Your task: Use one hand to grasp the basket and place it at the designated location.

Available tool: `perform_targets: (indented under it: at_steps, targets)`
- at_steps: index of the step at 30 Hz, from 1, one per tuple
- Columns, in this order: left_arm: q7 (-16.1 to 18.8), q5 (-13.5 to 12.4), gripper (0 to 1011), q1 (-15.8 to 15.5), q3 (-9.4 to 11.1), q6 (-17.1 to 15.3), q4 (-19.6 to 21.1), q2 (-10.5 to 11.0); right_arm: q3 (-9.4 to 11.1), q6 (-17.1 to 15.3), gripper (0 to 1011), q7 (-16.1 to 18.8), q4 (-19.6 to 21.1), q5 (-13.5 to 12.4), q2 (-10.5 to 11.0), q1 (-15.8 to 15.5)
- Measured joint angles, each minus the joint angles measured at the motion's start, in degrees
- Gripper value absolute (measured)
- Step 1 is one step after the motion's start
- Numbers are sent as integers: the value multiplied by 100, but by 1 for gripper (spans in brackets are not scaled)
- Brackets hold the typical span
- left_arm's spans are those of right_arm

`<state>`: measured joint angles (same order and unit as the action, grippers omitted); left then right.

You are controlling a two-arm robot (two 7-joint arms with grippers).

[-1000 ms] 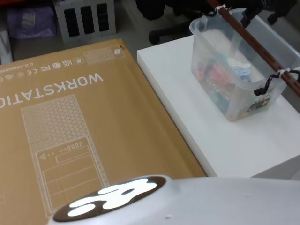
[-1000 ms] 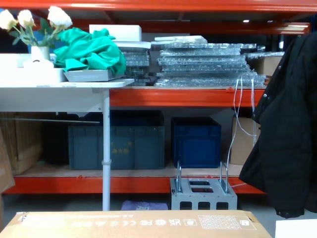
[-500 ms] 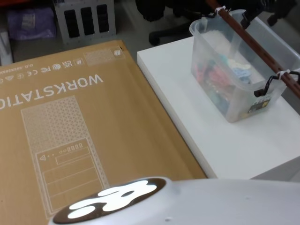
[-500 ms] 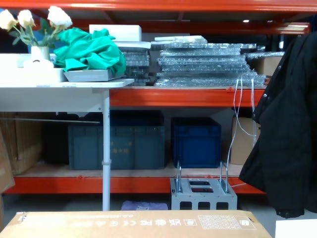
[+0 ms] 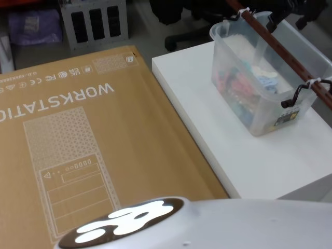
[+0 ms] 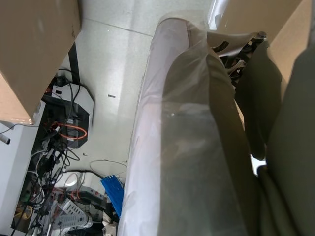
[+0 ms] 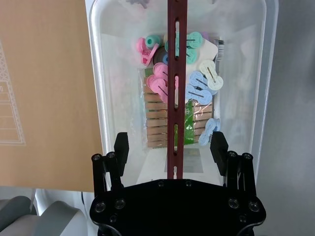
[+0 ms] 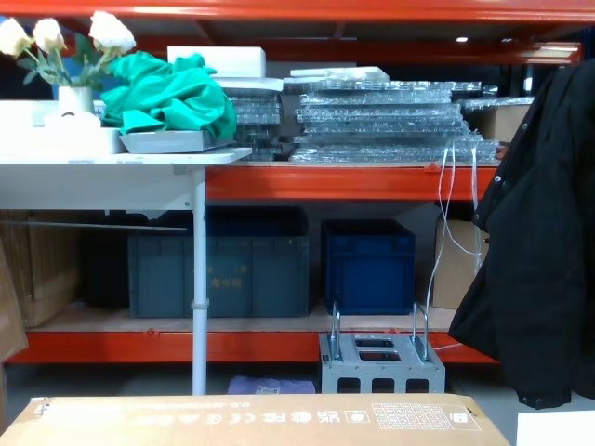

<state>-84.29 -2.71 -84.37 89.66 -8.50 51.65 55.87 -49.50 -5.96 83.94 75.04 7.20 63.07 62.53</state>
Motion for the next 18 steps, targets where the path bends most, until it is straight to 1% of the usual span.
perform_targets:
  at_steps: [7,9,13,18]
  targets:
    - [0,0,0,0,0,0,0,0,-1,6,1000,0,-1,17,-11,0]
    - [0,0,0,0,0,0,1,0,-27,5,1000,0,-27,89,-64,5]
    - [0,-1,0,0,0,0,-2,0,-49,4,1000,3,-53,134,-97,9]
    - [0,0,0,0,0,0,0,0,-144,-27,1001,4,-153,284,-219,28]
